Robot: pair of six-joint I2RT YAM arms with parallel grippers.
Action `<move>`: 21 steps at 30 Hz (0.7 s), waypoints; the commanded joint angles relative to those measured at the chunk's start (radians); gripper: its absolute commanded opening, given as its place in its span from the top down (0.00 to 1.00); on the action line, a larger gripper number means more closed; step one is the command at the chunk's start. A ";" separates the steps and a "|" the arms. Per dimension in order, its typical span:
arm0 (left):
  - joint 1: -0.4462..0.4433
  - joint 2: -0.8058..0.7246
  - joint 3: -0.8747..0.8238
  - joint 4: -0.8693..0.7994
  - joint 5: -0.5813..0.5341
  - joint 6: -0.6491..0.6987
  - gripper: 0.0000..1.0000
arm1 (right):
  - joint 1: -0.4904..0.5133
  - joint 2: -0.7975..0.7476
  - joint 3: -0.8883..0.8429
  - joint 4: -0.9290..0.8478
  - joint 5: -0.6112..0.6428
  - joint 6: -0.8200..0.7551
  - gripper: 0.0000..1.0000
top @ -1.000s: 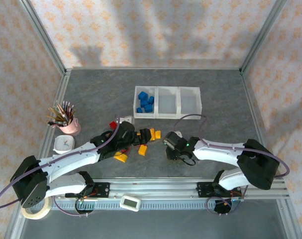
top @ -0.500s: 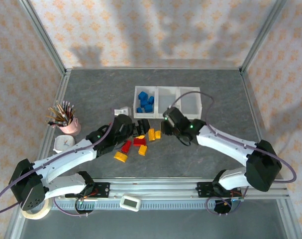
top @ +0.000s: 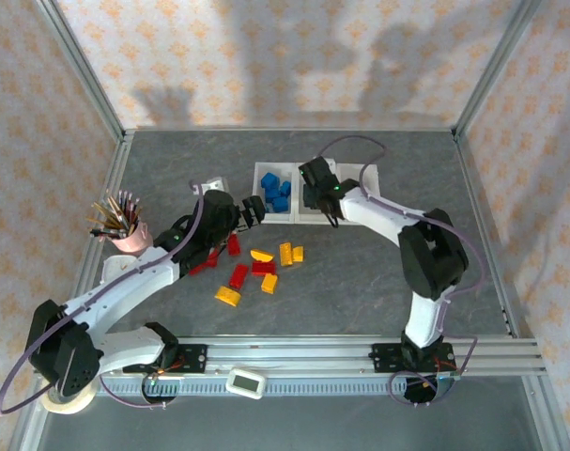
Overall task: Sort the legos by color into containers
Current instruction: Place the lego in the container.
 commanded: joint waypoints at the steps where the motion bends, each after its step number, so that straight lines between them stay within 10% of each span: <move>1: 0.015 0.034 0.043 0.029 0.020 0.025 0.01 | -0.009 0.067 0.081 0.009 0.034 -0.040 0.56; 21: 0.037 0.095 0.084 0.035 0.071 0.014 0.01 | -0.022 0.053 0.151 -0.004 0.042 -0.087 0.46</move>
